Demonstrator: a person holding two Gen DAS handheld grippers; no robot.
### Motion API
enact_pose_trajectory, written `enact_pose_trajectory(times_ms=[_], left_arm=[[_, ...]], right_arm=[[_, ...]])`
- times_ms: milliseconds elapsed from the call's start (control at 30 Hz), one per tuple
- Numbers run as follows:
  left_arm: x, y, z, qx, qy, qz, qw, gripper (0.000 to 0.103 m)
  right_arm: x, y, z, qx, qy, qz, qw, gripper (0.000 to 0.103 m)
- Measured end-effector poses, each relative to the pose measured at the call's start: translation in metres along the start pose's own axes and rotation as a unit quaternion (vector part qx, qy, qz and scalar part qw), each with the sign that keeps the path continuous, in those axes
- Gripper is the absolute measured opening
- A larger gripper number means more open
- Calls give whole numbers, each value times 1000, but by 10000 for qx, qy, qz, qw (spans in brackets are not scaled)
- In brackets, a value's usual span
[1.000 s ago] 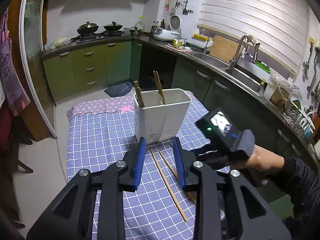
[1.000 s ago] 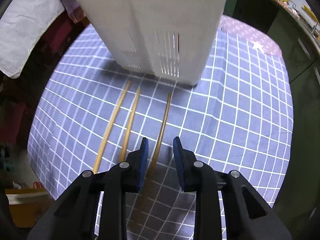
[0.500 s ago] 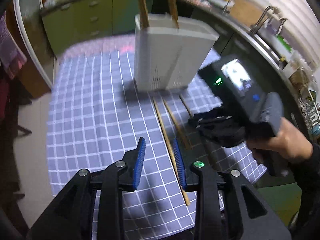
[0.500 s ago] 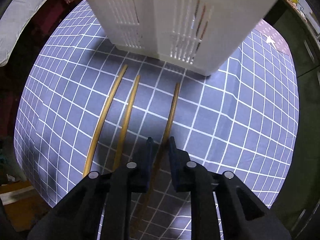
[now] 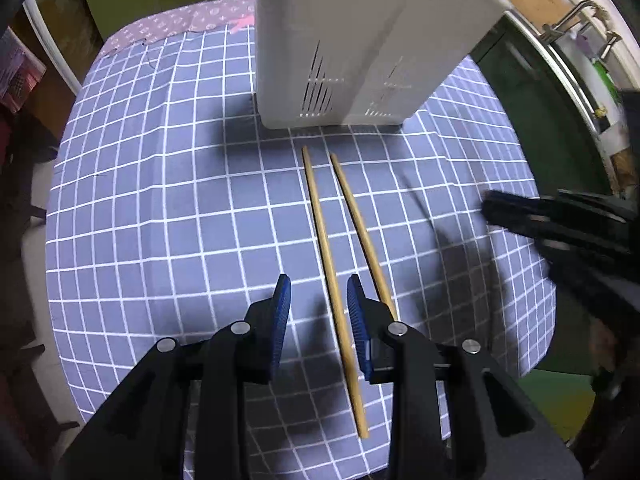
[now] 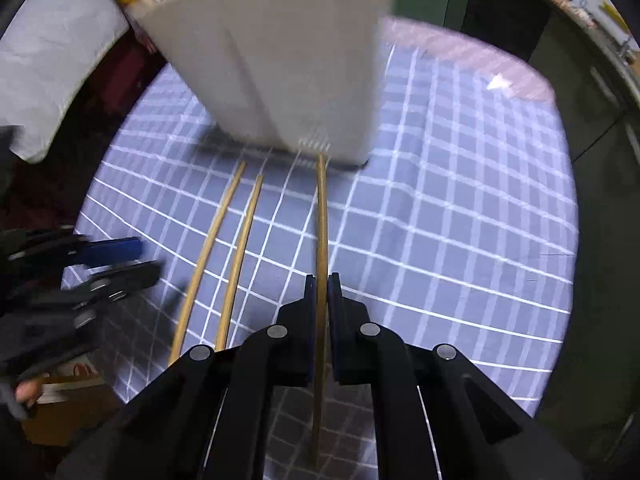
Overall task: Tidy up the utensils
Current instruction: 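Grasp a chopstick with the right tool while the left tool closes on another chopstick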
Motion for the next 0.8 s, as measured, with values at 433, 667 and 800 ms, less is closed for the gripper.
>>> enact_pose_trajectory(times_ms=[433,667,800], left_arm=[[-18,-15,40,-329,456,-202,9982,28],[-17,-15,48,-445,497,-157,9976,28],[-16,-18,50,-503,440,-21,9978,25]], right_arm=[[-38,-14,-185,-311,-1897,-2,9814,7],[-98,3,-280,-286,-2750,-120,9609,7],[-129,4,-297,-208,-2865,-45,9578,7]])
Point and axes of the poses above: each gripper's, at about its wrist camera, not at the fingertips, and z roughly the way its jaws point, y to its left, x to its underside, the point moved 10 cm from there along z, roughly the way its jaws point, and after that the axes turned 2 degrees about y, right-handed, at the moved point
